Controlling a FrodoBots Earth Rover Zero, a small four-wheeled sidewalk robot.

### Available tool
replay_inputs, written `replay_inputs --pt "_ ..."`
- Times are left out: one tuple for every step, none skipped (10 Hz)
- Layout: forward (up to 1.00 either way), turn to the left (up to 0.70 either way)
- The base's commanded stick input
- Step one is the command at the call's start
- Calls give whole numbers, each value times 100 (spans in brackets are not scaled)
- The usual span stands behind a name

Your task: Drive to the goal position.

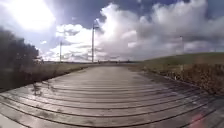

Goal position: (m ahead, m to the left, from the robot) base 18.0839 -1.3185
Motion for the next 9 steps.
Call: replay_inputs --pt "85 0" --pt "85 0" --pt "85 0" --pt "85 0" --pt "85 0" --pt "49 0" --pt "7 0" --pt "0 0" --pt "0 0"
